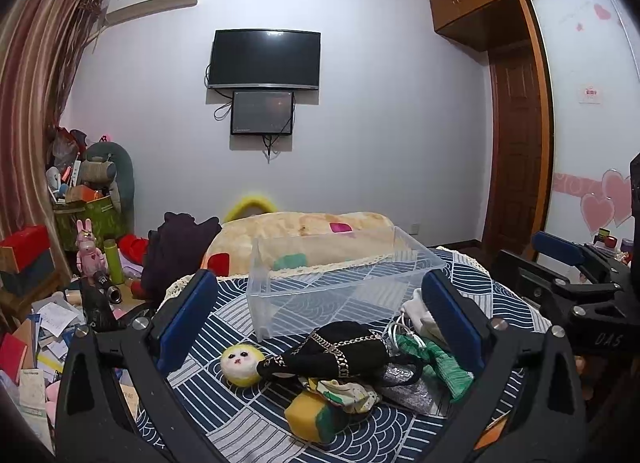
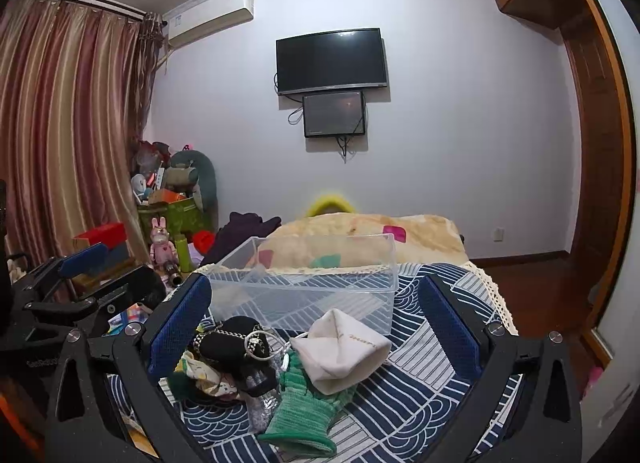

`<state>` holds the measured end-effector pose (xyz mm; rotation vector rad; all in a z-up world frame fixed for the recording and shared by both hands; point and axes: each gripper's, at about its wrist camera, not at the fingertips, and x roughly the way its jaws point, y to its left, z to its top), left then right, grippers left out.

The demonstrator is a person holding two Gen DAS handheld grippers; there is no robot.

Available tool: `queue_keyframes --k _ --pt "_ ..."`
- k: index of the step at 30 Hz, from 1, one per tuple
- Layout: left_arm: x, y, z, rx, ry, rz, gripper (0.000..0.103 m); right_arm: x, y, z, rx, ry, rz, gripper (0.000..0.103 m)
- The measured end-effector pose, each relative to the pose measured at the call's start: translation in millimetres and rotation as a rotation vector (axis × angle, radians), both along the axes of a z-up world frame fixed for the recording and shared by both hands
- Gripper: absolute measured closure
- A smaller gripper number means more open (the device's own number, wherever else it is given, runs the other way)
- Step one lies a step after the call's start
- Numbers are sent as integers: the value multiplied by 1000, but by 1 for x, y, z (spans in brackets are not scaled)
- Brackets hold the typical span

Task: Organize soft objects

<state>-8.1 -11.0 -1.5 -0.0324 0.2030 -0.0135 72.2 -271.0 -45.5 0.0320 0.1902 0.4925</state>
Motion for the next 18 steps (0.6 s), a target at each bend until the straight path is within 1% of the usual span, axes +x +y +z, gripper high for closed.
queue_keyframes --k 18 --pt "-1 0 -1 -2 -4 -5 0 -1 -1 1 7 5 0 0"
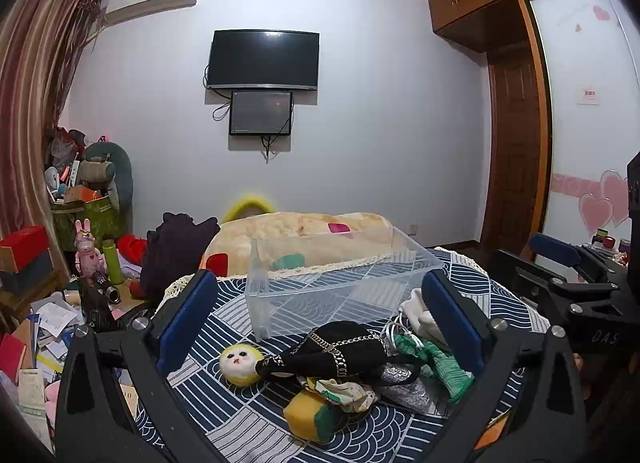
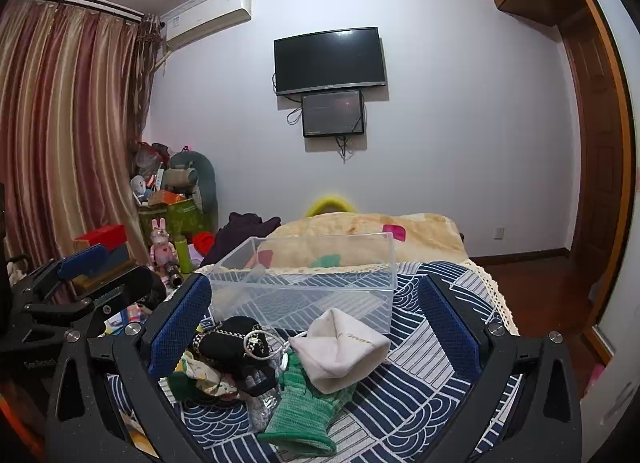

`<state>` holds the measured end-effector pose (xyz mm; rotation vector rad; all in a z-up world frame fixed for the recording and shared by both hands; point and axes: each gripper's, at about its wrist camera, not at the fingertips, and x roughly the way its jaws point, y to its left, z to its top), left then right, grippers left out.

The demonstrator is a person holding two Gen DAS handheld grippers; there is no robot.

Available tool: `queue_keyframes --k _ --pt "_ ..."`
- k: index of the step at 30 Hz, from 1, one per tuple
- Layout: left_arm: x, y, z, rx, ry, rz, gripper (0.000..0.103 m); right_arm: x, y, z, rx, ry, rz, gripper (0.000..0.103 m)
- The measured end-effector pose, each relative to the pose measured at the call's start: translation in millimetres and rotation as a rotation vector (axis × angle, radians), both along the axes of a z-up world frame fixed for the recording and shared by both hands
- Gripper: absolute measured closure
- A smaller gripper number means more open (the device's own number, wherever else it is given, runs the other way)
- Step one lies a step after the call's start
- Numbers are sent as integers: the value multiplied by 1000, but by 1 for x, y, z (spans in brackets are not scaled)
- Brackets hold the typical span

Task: Organize soft objects

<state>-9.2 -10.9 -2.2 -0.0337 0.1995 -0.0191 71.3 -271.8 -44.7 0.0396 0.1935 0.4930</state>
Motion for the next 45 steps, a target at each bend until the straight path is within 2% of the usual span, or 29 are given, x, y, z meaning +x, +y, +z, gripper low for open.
queue_keyframes --k 22,31,35,36,38,45 --pt "2 4 2 -17 8 -13 0 -4 -1 3 4 -9 -5 0" --pt "11 9 -6 -48 32 -20 0 6 -7 -1 34 31 -7 0" --pt "16 14 -13 -67 46 -16 1 11 -5 -8 14 36 -20 1" --pt "18 17 -14 -71 52 -16 5 12 -4 -10 6 36 -25 3" --pt "22 21 -17 -77 70 -11 23 14 -2 -14 -11 44 -29 12" --pt "43 49 -35 -119 141 54 33 32 -3 -29 -31 110 -41 30"
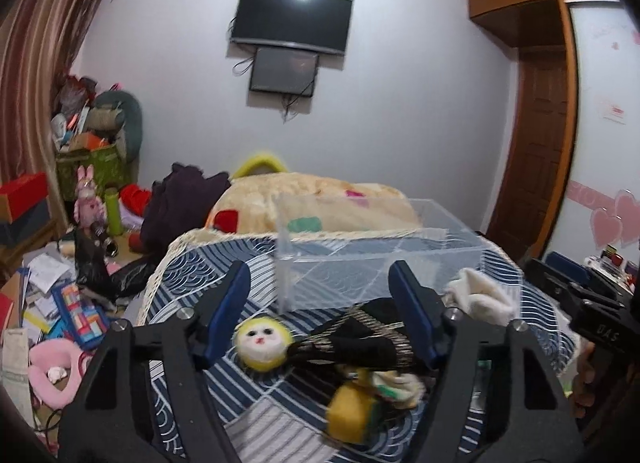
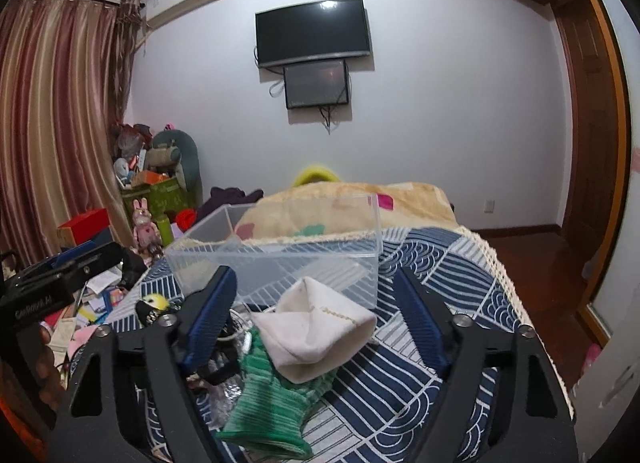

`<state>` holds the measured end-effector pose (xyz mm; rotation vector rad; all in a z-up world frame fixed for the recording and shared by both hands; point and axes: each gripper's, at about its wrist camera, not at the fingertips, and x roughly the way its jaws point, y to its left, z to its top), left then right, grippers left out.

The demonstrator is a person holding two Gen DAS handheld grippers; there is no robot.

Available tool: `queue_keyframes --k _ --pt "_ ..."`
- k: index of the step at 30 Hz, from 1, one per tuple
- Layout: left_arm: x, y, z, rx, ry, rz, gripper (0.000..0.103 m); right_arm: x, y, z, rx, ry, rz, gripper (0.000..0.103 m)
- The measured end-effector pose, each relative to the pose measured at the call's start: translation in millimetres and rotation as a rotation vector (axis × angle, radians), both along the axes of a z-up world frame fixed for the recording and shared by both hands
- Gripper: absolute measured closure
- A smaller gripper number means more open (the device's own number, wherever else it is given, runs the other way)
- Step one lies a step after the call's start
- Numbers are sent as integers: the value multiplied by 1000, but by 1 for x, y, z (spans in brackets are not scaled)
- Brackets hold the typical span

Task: Organize soft objects
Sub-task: 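Grasp the plush ball with the left tool while the right tool grasps the white hat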

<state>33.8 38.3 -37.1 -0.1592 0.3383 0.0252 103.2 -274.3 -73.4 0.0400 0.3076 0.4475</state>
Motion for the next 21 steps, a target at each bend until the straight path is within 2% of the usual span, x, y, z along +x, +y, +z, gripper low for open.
queue_keyframes --k 6,8,9,15,21 --pt "21 23 -25 -23 101 50 41 10 -1 -10 7 57 0 33" --pt "29 28 -37 -34 152 55 51 14 1 -15 2 86 1 38" --pt "33 30 -42 -40 173 55 52 17 2 -18 -2 103 1 41" --pt "45 32 -61 -35 230 45 52 27 8 -33 3 195 54 44" --pt "52 34 -71 -70 261 37 52 35 9 -43 24 254 73 62"
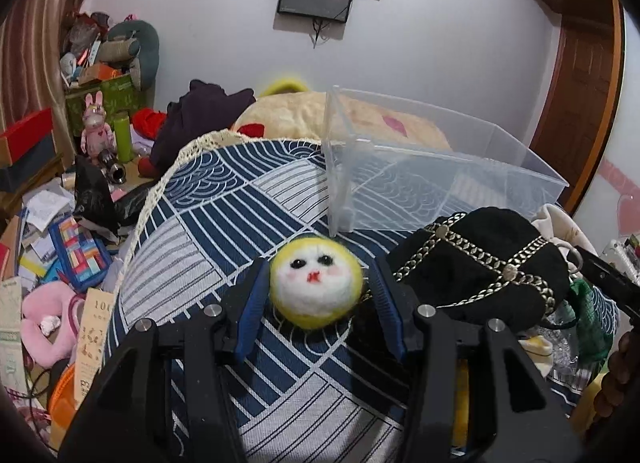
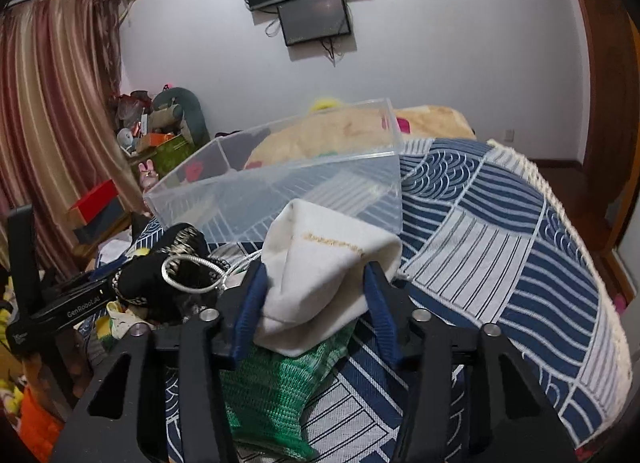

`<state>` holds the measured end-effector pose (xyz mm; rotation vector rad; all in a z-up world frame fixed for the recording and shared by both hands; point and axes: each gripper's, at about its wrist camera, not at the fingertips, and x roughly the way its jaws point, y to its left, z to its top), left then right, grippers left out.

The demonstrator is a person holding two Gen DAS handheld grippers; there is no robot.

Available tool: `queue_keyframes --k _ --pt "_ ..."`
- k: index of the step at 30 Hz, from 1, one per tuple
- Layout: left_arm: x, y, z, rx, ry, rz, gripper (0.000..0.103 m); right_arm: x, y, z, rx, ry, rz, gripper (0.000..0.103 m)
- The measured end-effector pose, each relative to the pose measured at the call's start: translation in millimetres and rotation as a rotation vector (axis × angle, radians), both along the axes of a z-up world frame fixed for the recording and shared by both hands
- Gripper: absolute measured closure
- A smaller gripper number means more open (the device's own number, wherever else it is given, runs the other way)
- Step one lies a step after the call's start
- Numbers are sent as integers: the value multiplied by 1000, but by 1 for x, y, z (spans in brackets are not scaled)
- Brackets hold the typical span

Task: Organize soft objects
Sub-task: 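Grasp the plush ball with the left tool while the right tool grasps the white hat, then lower the plush ball and white hat into the clear box and open both tools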

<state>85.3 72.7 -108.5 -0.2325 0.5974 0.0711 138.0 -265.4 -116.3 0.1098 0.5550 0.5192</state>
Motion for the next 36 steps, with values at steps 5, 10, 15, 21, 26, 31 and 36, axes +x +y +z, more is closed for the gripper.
queue_keyframes --k 5,10,15,21,26,31,36 --pt "-1 5 -1 -29 3 -10 60 0 -5 1 57 28 34 84" --pt "-10 6 14 8 -40 -9 60 -7 -9 12 68 -13 20 89" --pt "-14 2 37 31 -96 -23 60 -13 -13 32 74 -73 -2 92" --pt "-9 -10 64 58 -162 -77 60 -10 -12 58 61 -146 -6 92" --pt "3 -12 90 40 -206 -135 60 0 -6 81 55 -202 1 92" --pt "23 -10 108 28 -208 -158 60 13 2 94 52 -233 16 92" --pt "52 -8 105 51 -144 -159 60 32 12 97 37 -223 29 92"
